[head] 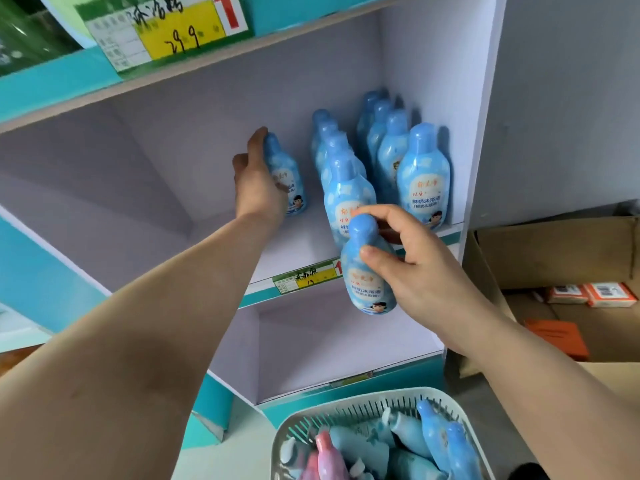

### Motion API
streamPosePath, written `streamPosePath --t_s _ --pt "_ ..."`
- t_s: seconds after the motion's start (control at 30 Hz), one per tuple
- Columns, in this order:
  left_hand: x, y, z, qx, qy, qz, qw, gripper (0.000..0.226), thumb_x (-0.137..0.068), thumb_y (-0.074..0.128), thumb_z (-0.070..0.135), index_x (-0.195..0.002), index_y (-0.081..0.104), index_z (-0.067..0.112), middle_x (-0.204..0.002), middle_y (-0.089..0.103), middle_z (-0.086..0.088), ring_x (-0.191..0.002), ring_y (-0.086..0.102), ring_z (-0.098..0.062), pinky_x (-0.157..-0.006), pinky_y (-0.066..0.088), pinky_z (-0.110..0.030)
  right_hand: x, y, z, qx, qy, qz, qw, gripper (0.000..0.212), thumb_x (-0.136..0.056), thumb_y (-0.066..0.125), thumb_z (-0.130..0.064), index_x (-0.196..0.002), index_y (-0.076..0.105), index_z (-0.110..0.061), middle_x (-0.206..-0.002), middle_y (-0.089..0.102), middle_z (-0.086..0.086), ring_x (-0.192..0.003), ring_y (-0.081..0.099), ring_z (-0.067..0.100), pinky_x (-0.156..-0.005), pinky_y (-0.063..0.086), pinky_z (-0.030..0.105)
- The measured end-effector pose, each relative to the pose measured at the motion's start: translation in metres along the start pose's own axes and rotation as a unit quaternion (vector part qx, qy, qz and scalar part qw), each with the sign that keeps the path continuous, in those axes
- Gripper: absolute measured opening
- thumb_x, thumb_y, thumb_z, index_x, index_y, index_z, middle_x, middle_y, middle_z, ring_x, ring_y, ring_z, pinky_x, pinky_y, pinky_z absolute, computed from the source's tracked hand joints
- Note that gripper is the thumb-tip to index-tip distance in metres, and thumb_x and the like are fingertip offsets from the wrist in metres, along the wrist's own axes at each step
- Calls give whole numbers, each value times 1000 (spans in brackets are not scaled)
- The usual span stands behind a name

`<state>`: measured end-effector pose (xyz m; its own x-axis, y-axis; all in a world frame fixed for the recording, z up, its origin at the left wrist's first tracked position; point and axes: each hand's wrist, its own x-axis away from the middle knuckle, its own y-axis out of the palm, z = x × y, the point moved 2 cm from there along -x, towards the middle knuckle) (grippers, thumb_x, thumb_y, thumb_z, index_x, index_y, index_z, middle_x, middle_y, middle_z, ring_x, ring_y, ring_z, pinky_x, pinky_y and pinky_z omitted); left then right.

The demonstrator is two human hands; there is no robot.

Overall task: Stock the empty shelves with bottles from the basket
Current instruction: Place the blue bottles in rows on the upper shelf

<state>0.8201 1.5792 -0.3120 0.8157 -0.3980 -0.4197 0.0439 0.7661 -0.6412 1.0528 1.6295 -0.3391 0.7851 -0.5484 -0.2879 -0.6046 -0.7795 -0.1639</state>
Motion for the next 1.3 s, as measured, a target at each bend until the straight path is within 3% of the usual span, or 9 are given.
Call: streamPosePath --t_s 0.23,0.4,0.57,0.7,0.8,0.93,1.1,1.2,1.3 --pt "-15 8 -4 -4 -10 6 1000 84 -80 48 -5 -146 21 40 -132 35 -7 -107 49 -23 -88 41 -27 -1 1 6 -21 18 -5 1000 34 -91 57 -4 -117 57 -26 -118 57 -6 -110 54 5 -101 45 28" --pt "-25 14 -9 -1 -6 15 1000 85 -80 48 -4 -147 20 40 -134 34 -6 -111 50 -25 -90 42 -28 -4 -2 8 -39 21 -14 999 33 -92 55 -4 -114 57 -29 -115 59 -12 -105 55 -3 -93 46 18" --pt "-29 14 -11 47 -32 23 998 79 -88 45 -2 -147 19 43 -133 33 2 -109 45 -15 -83 39 -17 -5 -3 9 -41 22 -31 998 34 -92 56 -4 -113 56 -32 -112 60 -15 -102 56 -7 -88 46 10" --pt "-9 -6 -10 21 9 9 1000 87 -79 52 -12 -148 23 33 -142 33 -6 -123 45 -20 -96 43 -28 -2 -2 4 -47 12 -35 998 34 -93 55 -4 -111 57 -32 -111 60 -18 -98 55 -12 -81 44 4" --pt "7 -29 -7 -8 55 -14 998 58 -80 57 -8 -131 51 18 -125 53 -8 -109 56 -21 -88 45 -23 2 1 -2 -43 10 -31 999 35 -93 54 -4 -114 57 -32 -112 60 -16 -97 54 -11 -81 44 7" --pt "45 -64 6 141 49 -158 976 31 -77 69 -9 -102 66 9 -96 67 -8 -85 63 -15 -90 52 -28 4 10 -14 -45 11 -16 999 36 -94 52 -4 -113 58 -33 -108 61 -12 -97 56 -2 -86 42 16" --pt "97 -96 30 229 18 -333 914 48 -62 86 12 -106 66 16 -107 71 -11 -99 67 -19 -95 52 -29 0 26 -47 -13 -14 -6 1000 38 -93 51 -9 -100 57 -46 -108 62 -11 -103 56 9 -97 47 33" --pt "117 -93 40 160 34 -301 940 55 -59 89 13 -108 64 17 -99 72 -6 -94 69 -22 -88 56 -38 -5 35 -65 -7 -30 2 1000 37 -93 50 -10 -109 56 -42 -113 61 -10 -107 56 11 -94 48 31" --pt "117 -92 43 125 60 -215 967 46 -59 86 20 -99 63 17 -85 70 2 -76 65 -17 -76 53 -34 -12 38 -71 -11 -39 15 999 41 -94 52 -13 -129 50 -35 -119 57 -11 -110 53 5 -90 42 17"
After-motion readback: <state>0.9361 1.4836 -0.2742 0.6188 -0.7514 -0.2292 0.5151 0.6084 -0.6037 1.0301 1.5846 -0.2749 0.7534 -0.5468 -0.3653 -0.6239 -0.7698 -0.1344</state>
